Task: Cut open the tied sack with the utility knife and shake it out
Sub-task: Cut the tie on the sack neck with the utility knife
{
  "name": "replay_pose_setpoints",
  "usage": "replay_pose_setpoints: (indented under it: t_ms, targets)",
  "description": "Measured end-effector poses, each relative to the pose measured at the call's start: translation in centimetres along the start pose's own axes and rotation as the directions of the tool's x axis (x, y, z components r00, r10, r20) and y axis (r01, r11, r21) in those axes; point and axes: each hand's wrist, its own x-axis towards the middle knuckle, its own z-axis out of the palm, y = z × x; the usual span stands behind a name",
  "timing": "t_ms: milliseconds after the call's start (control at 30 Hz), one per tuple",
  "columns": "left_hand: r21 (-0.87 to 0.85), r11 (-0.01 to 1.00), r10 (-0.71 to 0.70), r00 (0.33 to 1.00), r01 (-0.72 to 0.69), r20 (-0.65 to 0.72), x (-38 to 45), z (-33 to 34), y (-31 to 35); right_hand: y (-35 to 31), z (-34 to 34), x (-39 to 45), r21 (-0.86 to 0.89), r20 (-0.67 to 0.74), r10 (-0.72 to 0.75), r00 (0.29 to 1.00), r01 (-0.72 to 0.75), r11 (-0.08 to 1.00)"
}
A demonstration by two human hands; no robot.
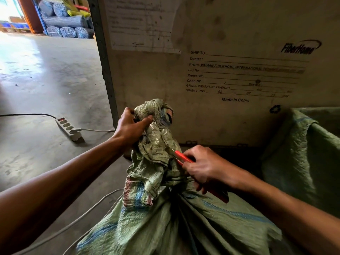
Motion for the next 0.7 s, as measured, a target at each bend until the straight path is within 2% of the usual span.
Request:
replay_pose_setpoints:
  t_ms: [33,100,167,233,300,367,467,600,700]
  targets:
    - [-0.013,1.0,-0.003,1.0,0.003,0.015,0.0,-0.1,0.1,0.1,-0.4,-0.1,0.034,-0.026,-0.03,0.999,0.031,0.999]
    - [-0.044,0.999,-0.008,0.999,0.009,0.038,-0.2,0.0,0.4,0.1,-1.6,-0.3,0.061,-0.175,-0.115,0.978,0.128,0.99]
    - [-0.122,0.992,-0.014,0.996,0.024,0.085,-0.7,0.4,0.9,0.1,-2.7,0.0,0.071,-0.383,-0.192,0.903,0.237,0.969]
    - [-0.196,0.98,-0.012,0.993,0.035,0.116,-1.4,1.1,1.7,0.1,-2.8,0.7,0.09,-0.494,-0.22,0.841,0.301,0.949]
    - [-0.203,0.979,0.007,0.986,0.028,0.167,-2.3,1.8,2.5,0.2,-2.1,1.6,0.195,-0.481,-0.222,0.848,0.351,0.916]
    - [-0.123,0.992,0.029,0.963,0.005,0.268,-3.1,2.0,3.1,0.4,-1.5,2.4,0.299,-0.492,-0.24,0.837,0.421,0.856]
    - [0.003,0.999,0.037,0.927,-0.041,0.373,-3.6,1.4,2.9,1.2,-1.6,3.1,0.295,-0.522,-0.26,0.813,0.457,0.839]
    - [-0.068,0.997,0.01,0.907,0.02,0.421,-2.8,0.0,2.8,1.8,-2.3,3.5,0.361,-0.454,-0.221,0.863,0.405,0.84]
    - [-0.131,0.989,0.007,0.887,0.061,0.462,-2.2,-1.1,2.9,2.6,-3.6,3.7,0.444,-0.46,-0.153,0.875,0.376,0.813]
